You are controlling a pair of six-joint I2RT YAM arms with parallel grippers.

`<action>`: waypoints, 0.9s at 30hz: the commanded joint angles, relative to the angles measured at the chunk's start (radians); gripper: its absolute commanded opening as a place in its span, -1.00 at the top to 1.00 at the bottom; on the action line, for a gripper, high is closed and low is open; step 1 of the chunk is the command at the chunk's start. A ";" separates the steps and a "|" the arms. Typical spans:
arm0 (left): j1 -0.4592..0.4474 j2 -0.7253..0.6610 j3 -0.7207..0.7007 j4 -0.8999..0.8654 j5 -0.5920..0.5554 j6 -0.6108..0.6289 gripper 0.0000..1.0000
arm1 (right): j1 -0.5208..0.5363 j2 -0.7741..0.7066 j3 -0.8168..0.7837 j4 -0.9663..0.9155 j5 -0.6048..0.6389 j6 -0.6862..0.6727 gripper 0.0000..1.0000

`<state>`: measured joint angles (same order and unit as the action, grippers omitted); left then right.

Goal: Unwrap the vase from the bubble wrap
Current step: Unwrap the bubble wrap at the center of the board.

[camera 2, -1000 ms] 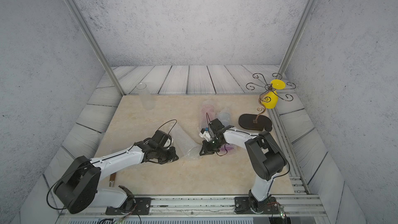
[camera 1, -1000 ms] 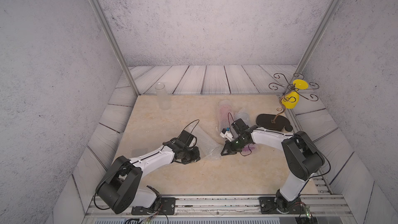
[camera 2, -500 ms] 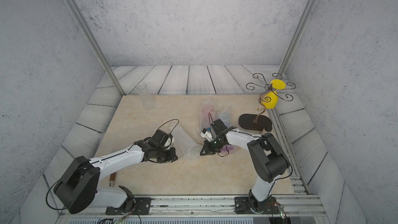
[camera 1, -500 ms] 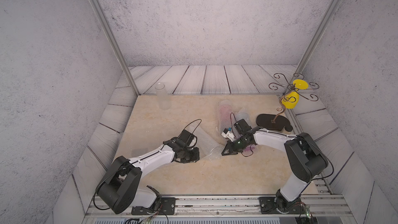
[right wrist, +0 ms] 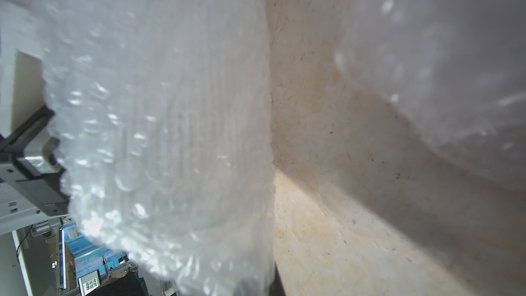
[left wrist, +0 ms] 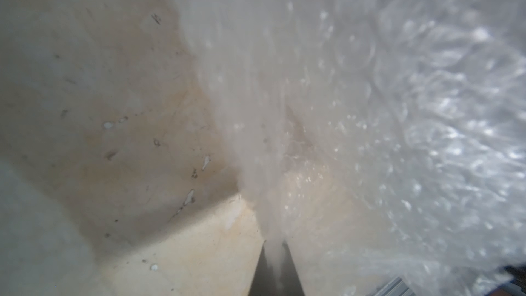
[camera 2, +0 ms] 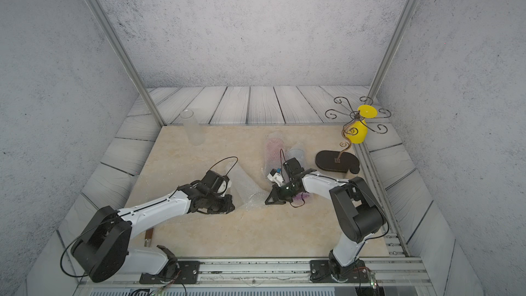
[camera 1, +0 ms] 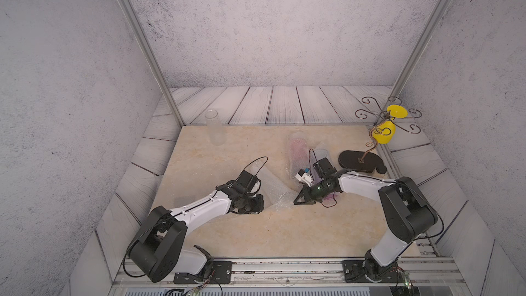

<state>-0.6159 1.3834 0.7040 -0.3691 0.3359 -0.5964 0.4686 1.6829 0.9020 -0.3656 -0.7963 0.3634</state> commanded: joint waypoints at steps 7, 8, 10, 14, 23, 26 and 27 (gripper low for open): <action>0.022 0.033 -0.043 -0.263 -0.179 0.030 1.00 | -0.101 -0.041 -0.021 -0.037 0.117 0.049 1.00; 0.021 0.027 -0.042 -0.256 -0.164 0.030 1.00 | -0.101 -0.043 -0.013 -0.053 0.124 0.034 0.91; 0.019 0.015 -0.033 -0.242 -0.134 0.022 1.00 | -0.101 -0.053 -0.002 -0.080 0.142 0.010 0.69; 0.004 0.000 -0.007 -0.197 -0.061 -0.005 1.00 | -0.098 -0.088 0.006 -0.131 0.177 -0.034 0.25; -0.007 0.003 0.081 -0.186 0.007 0.024 1.00 | 0.005 -0.138 0.048 -0.178 0.124 -0.089 -0.62; -0.009 0.009 0.122 -0.186 0.039 0.035 1.00 | 0.079 -0.121 0.096 -0.211 0.126 -0.117 -0.64; -0.010 0.009 0.133 -0.185 0.045 0.035 1.00 | 0.099 -0.116 0.108 -0.226 0.130 -0.131 -0.64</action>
<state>-0.6193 1.3952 0.7898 -0.5518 0.3420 -0.5858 0.5220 1.5909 0.9665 -0.5400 -0.6548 0.2760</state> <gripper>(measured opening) 0.046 0.819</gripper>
